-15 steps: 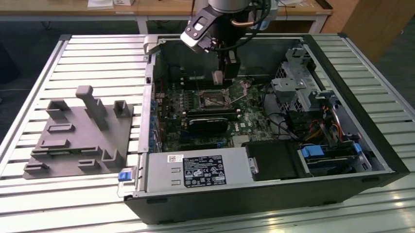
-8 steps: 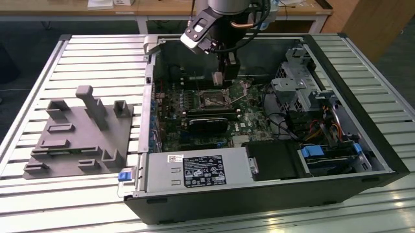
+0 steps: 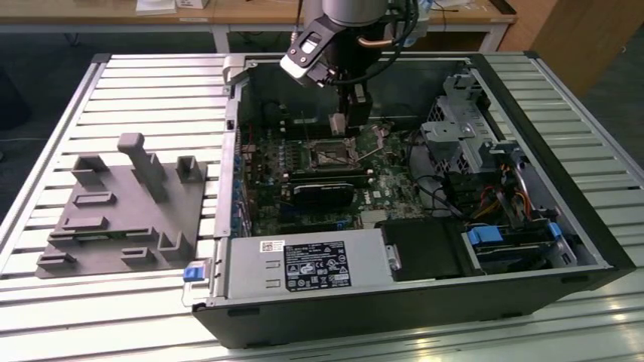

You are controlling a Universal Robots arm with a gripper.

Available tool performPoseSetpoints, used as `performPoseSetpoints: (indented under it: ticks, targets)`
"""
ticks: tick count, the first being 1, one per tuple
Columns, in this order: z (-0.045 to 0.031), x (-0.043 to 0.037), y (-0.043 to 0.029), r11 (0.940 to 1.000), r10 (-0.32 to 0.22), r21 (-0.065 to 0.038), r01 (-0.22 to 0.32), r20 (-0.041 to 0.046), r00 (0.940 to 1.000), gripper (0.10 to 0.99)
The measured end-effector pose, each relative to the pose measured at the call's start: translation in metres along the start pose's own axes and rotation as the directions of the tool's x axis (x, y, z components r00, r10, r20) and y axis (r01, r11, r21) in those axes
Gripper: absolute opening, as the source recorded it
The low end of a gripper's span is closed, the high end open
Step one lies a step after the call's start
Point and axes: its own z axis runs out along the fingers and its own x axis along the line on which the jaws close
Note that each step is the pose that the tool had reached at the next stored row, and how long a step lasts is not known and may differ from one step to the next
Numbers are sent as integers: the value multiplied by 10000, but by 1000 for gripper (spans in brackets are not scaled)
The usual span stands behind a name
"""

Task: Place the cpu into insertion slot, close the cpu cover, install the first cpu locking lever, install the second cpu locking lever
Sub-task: 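Place the cpu into insertion slot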

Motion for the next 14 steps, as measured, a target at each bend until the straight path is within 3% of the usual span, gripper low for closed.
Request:
performPoseSetpoints:
  ticks: [14]
  targets:
    - [48, -1, -4, 10000, 0, -8, 0, 0, 10000, 533]
